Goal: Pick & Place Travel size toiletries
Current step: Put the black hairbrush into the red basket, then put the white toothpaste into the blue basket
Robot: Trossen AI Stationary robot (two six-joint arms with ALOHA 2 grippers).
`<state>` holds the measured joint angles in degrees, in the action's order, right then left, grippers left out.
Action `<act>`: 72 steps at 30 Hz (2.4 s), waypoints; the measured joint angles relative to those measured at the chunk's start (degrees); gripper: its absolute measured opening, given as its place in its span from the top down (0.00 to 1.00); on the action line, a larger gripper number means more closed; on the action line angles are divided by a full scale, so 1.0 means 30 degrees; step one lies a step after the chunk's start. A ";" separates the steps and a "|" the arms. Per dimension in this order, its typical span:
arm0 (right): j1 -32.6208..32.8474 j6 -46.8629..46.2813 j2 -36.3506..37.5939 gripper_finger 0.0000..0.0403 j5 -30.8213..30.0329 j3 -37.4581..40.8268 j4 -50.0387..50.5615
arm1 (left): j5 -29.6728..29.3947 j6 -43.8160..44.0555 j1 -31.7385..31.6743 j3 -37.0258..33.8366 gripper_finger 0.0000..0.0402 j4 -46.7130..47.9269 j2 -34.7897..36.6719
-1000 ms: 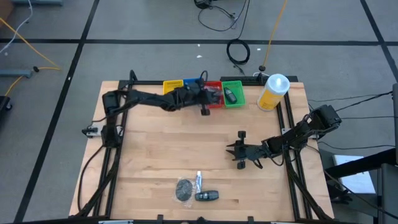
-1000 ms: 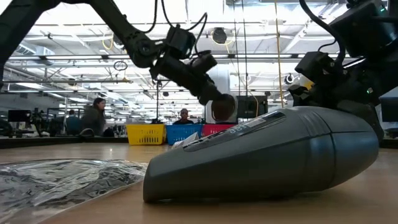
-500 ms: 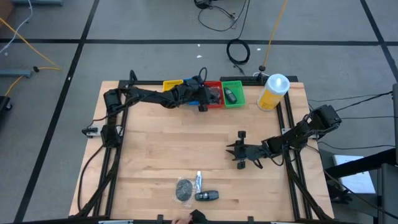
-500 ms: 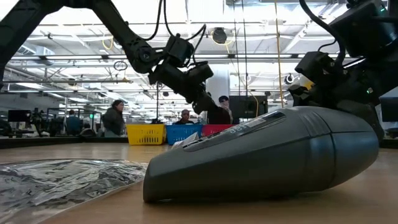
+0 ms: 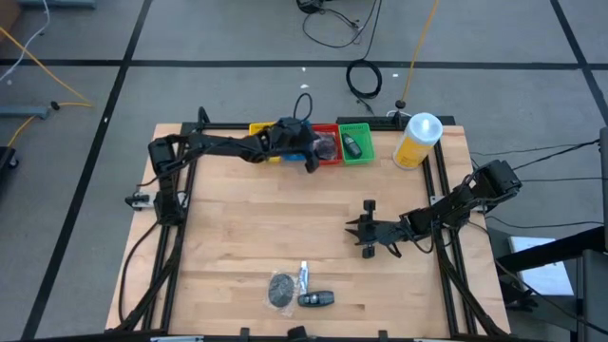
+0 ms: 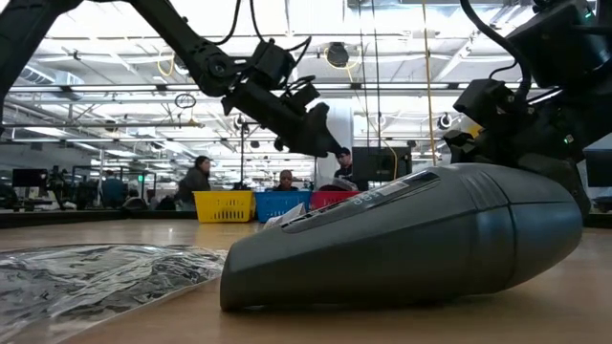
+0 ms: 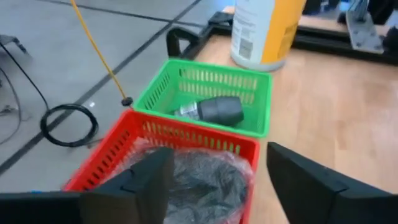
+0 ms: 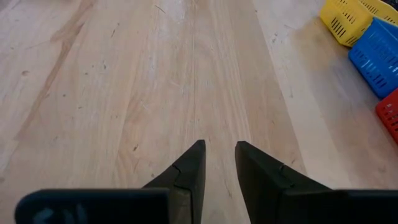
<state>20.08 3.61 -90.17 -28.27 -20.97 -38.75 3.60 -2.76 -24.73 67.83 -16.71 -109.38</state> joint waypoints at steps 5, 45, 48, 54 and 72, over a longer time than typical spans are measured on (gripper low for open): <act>-0.0044 0.0011 0.0000 0.81 -0.0029 0.0000 -0.0101 | 0.0500 0.0866 0.0030 0.0196 0.56 0.0529 -0.0667; -0.0066 -0.1829 -0.0015 0.81 0.2062 -0.0005 -0.0875 | -0.7545 0.1229 0.8361 0.4674 0.99 1.3821 0.3719; -0.0066 -0.2044 -0.0014 0.81 0.2084 -0.0007 -0.1462 | -0.8427 0.2656 1.0466 0.2491 1.00 1.2130 0.4548; -0.0070 -0.2073 -0.0007 0.81 0.3594 0.0002 -0.2563 | -0.9373 0.4803 1.4299 -0.1889 0.98 0.7226 0.5292; 0.1869 -0.2942 -0.1912 0.60 0.8498 -0.1225 -0.5284 | -0.8240 0.7042 1.8501 -0.5304 0.98 0.4170 0.5208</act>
<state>25.68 -5.22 -95.91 -2.78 -24.65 -54.60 -21.12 18.37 30.77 51.92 -4.20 -93.76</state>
